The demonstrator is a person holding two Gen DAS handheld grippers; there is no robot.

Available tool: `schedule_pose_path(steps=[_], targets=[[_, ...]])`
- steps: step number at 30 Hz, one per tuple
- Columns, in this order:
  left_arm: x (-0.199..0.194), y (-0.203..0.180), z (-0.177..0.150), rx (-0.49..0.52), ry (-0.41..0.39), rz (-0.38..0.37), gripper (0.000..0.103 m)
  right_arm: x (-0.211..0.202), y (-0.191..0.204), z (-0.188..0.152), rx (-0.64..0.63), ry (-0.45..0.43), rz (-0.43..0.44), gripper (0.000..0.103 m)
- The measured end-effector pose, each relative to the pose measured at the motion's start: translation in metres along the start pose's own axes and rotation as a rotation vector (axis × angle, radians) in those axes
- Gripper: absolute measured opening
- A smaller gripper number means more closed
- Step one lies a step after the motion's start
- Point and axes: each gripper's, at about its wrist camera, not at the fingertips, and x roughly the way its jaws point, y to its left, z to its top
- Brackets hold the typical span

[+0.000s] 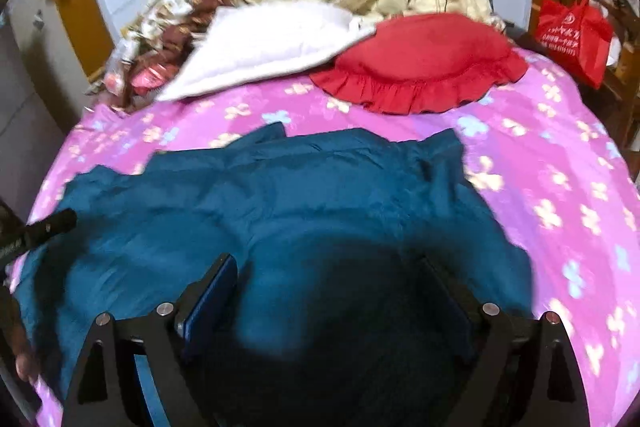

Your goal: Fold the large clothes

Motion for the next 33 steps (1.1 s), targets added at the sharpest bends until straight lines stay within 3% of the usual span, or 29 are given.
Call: schedule_pose_path(steps=[5,10,12,13,17,19,24,30,33], targets=[[-0.035,0.048,-0.023,0.012,-0.037,0.106,0.064,-0.042,-0.007,-0.039,-0.054,-0.033,-0.051,0.091],[-0.023,0.114,-0.051,-0.138,0.029,0.136,0.065,-0.044,-0.033,-0.068,0.007,-0.020,-0.089,0.091],[-0.016,0.127,-0.061,-0.139,0.028,0.168,0.074,-0.039,-0.040,-0.073,0.013,-0.014,-0.128,0.091],[-0.015,0.130,-0.064,-0.138,0.025,0.174,0.081,-0.035,-0.045,-0.076,0.025,-0.006,-0.138,0.093],[-0.020,0.138,-0.069,-0.178,0.027,0.159,0.082,-0.022,-0.077,-0.080,0.178,0.053,-0.061,0.098],[-0.033,0.138,-0.070,-0.171,0.010,0.162,0.082,-0.030,-0.082,-0.078,0.207,0.056,-0.080,0.097],[-0.089,0.130,-0.088,-0.072,-0.098,0.237,0.082,-0.077,-0.076,-0.089,0.151,0.008,-0.156,0.097],[-0.162,0.114,-0.131,0.022,-0.226,0.284,0.082,-0.134,-0.063,-0.127,0.164,-0.019,-0.101,0.097],[-0.196,0.104,-0.166,0.051,-0.281,0.268,0.082,-0.160,-0.049,-0.153,0.153,-0.033,-0.075,0.097]])
